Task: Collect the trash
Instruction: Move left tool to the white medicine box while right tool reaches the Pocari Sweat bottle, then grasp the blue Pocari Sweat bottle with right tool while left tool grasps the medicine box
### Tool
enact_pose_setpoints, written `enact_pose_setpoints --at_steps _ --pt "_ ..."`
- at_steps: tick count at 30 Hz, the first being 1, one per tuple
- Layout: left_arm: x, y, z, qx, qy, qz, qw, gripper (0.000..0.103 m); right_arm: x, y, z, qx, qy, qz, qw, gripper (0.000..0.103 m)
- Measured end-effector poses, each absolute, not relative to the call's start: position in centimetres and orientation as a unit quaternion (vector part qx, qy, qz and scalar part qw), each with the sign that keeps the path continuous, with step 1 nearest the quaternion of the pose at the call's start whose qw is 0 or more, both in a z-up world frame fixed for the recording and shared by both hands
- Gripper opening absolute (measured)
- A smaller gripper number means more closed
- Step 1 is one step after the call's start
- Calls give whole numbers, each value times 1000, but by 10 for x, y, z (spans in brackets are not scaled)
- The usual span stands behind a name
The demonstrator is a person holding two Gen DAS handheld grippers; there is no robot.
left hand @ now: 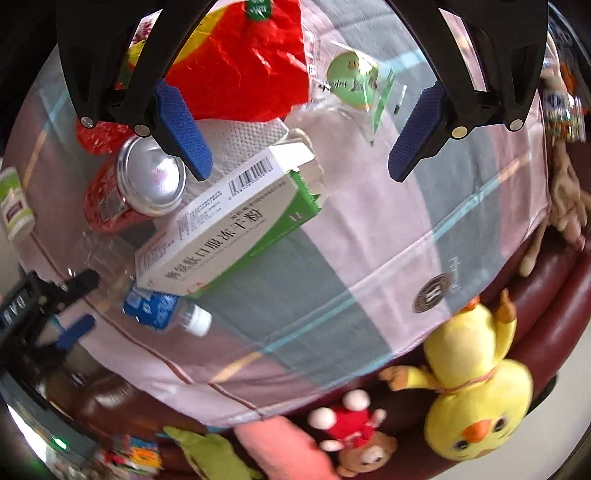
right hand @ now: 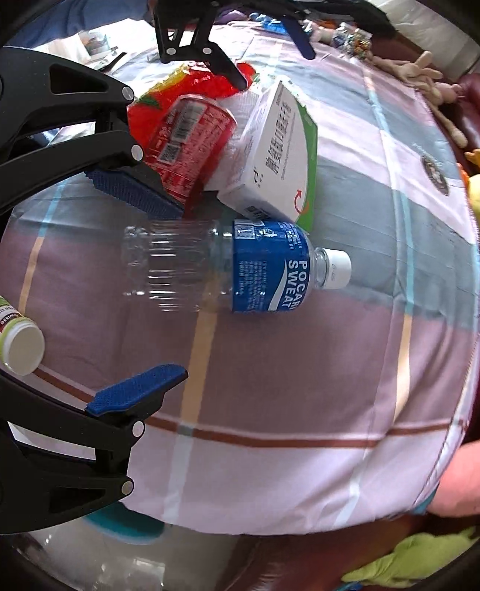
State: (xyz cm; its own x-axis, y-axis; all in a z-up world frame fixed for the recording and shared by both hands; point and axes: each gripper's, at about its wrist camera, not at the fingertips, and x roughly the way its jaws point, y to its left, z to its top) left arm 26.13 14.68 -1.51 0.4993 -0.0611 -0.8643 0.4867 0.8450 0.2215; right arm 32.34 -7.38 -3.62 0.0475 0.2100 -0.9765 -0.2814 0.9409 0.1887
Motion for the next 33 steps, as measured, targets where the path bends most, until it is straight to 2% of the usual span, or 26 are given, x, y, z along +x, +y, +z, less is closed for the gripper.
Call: enact_pose_setpoints --at_steps 10,11,12,27,28,29,31,33 --pt "275 135 -42 248 486 -190 816 96 338 -44 -74 -66 691 187 695 77" --pt "277 134 -43 251 486 -190 816 96 338 -43 -75 -69 688 191 696 63" --pt "278 133 -45 254 486 -190 814 96 337 -42 -76 -74 687 195 696 56" --pt "305 107 -58 280 485 -216 800 96 348 -59 -76 -76 680 184 706 56" --pt "307 104 -60 280 488 -220 797 94 350 -61 -78 -69 682 185 705 56" --pt "309 102 -63 278 492 -227 793 84 350 -61 -78 -66 682 186 705 56" --pt "312 98 -63 274 486 -235 796 78 351 -65 -77 -61 679 187 707 56" --pt "315 97 -59 260 484 -241 800 66 349 -74 -75 -56 677 187 710 56"
